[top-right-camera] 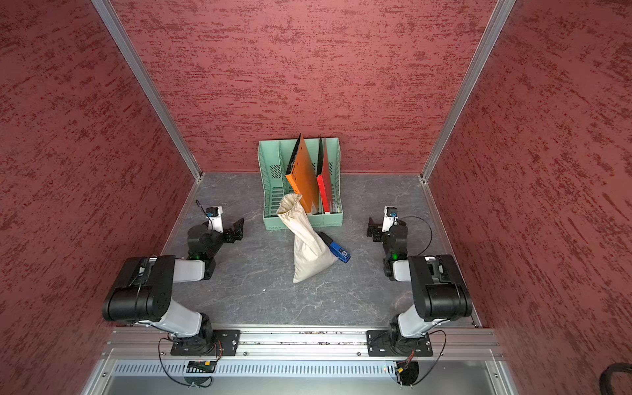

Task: Close the soil bag
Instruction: Adjust the soil bag at the center of the board.

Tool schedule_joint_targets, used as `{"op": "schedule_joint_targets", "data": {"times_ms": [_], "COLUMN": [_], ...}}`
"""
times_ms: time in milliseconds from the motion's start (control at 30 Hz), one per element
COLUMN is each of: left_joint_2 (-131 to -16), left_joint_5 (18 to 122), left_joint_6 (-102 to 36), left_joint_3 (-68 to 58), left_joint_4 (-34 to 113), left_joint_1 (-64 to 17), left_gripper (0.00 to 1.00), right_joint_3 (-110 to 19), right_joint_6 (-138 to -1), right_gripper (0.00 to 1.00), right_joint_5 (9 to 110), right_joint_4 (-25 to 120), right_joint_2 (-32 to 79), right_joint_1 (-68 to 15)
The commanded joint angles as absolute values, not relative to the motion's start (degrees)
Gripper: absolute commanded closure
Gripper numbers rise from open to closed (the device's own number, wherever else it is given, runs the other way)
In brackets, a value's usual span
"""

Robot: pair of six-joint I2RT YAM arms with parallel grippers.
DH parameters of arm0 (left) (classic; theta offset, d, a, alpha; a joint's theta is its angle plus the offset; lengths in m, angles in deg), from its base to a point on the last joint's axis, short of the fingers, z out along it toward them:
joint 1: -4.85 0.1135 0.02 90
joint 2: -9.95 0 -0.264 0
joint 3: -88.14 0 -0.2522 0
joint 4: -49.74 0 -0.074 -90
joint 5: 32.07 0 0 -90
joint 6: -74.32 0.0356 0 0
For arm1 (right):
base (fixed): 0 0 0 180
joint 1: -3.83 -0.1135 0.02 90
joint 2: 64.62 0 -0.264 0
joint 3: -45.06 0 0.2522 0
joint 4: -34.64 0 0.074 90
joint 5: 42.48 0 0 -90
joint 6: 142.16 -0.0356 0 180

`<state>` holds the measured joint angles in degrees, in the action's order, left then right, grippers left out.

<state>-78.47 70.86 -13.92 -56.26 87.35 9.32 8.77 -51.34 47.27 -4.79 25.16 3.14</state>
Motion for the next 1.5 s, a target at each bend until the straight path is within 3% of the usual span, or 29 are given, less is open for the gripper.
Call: {"op": "schedule_joint_targets", "data": {"times_ms": [0, 600, 900, 1067, 1167, 1333, 1467], "left_joint_2": [-77.43, -77.49, -75.49, -70.09, -69.34, -69.21, -66.86], "left_joint_5": [70.18, 70.31, 63.33, 55.56, 52.94, 57.14, 63.59], "left_joint_6": [-14.27, -14.31, -16.38, -17.75, -19.5, -26.79, -31.85], "left_joint_3": [-56.83, -56.77, -54.37, -43.35, -35.86, -26.79, -24.08], "left_joint_4": [87.65, 87.67, 82.07, 53.61, 37.4, 17.84, 11.21], "left_joint_1": [8.99, 9.03, 8.68, 8.69, 8.66, 9.03, 9.01], "left_gripper": [0.0, 0.0, 0.0, 0.0, 0.0, 0.0, 0.0], "right_joint_3": [9.52, 9.45, 7.37, -6.41, -17.5, -34.65, -38.69], "right_joint_6": [-51.97, -52.05, -52.81, -57.75, -59.39, -61.03, -62.59], "right_gripper": [0.01, 0.02, 0.01, 0.02, 0.02, 0.01, 0.02], "right_joint_5": [46.03, 46.04, 44.04, 35.82, 36.95, 50.41, 66.69], "right_joint_4": [-4.49, -4.48, 0.68, 30.59, 50.38, 79.33, 86.98], "right_joint_2": [23.96, 23.95, 21.58, 15.44, 15.88, 20.55, 19.45], "right_joint_1": [3.22, 3.22, 3.31, 3.32, 3.31, 3.31, 3.34]}}
